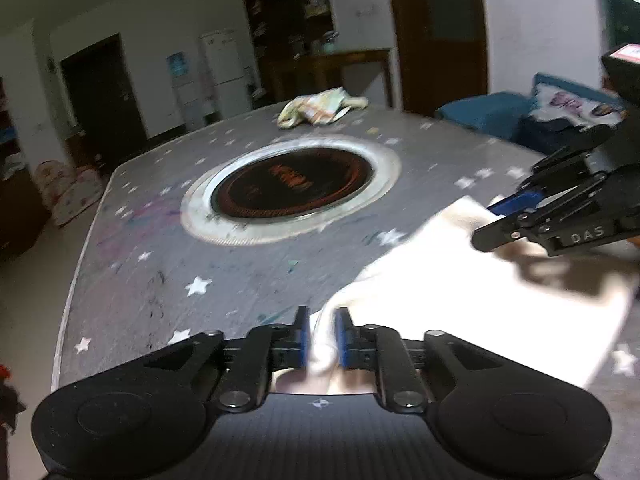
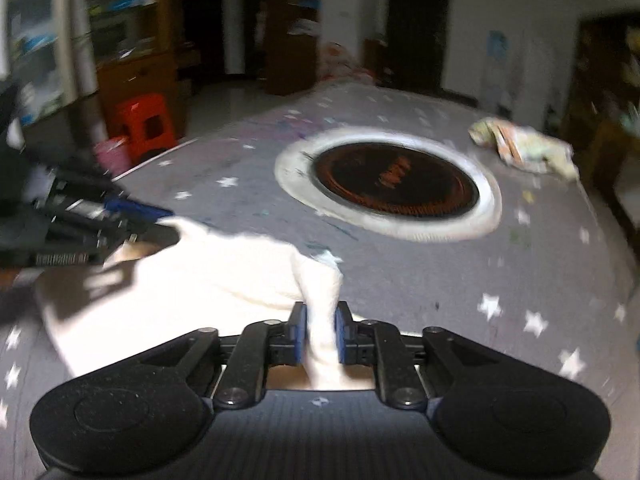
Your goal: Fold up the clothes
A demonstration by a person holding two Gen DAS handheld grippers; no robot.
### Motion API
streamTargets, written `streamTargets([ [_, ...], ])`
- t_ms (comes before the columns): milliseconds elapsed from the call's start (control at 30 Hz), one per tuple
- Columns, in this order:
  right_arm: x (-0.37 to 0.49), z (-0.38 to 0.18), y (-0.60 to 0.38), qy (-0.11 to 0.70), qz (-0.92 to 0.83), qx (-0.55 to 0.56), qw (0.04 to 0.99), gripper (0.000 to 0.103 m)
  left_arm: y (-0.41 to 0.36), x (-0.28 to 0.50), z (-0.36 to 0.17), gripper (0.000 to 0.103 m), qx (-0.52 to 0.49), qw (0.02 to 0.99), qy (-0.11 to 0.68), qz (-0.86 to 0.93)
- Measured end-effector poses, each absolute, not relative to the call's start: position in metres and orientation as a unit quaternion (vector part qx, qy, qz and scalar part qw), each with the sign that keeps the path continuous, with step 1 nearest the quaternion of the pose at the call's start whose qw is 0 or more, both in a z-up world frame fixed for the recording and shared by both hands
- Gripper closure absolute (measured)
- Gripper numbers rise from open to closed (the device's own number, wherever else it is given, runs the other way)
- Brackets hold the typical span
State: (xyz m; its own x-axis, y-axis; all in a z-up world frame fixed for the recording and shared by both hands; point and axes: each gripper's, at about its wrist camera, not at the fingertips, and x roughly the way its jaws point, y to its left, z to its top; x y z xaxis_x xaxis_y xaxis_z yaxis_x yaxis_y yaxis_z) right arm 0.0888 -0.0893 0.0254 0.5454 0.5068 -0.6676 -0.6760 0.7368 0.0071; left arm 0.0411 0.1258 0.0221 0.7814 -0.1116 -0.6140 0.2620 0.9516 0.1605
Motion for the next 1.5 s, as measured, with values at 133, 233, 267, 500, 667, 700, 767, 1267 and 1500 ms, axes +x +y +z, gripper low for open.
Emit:
streamTargets([
  [133, 0.098, 0.015, -0.097, 0.343, 0.318, -0.097, 0.878, 0.075, 0.128, 0.042, 0.018, 0.074, 0.118, 0.939, 0.315, -0.071],
  [233, 0.100, 0.020, -0.102, 0.340, 0.311, -0.087, 0.883, 0.072, 0.135, 0.038, 0.021, 0.070, 0.102, 0.943, 0.314, -0.049],
  [267, 0.099, 0.022, -0.104, 0.338, 0.310, -0.084, 0.885, 0.072, 0.137, 0.036, 0.024, 0.070, 0.094, 0.945, 0.311, -0.042],
  [500, 0.087, 0.034, -0.092, 0.333, 0.340, -0.071, 0.877, 0.072, 0.118, -0.002, 0.043, 0.071, 0.069, 0.952, 0.291, -0.071],
  [667, 0.085, 0.029, -0.073, 0.344, 0.361, -0.069, 0.864, 0.073, 0.093, -0.031, 0.040, 0.070, 0.083, 0.948, 0.288, -0.107],
  [700, 0.086, 0.026, -0.069, 0.348, 0.363, -0.069, 0.862, 0.072, 0.091, -0.034, 0.038, 0.070, 0.085, 0.948, 0.287, -0.109],
  [767, 0.088, 0.020, -0.061, 0.357, 0.361, -0.071, 0.859, 0.072, 0.088, -0.037, 0.033, 0.070, 0.086, 0.947, 0.289, -0.109],
  [1267, 0.075, 0.029, -0.033, 0.339, 0.399, -0.091, 0.847, 0.072, 0.104, -0.040, 0.021, 0.049, 0.023, 0.950, 0.299, -0.091],
  [1500, 0.081, 0.017, -0.008, 0.336, 0.390, -0.115, 0.850, 0.072, 0.106, -0.040, 0.018, 0.048, 0.019, 0.950, 0.298, -0.093],
])
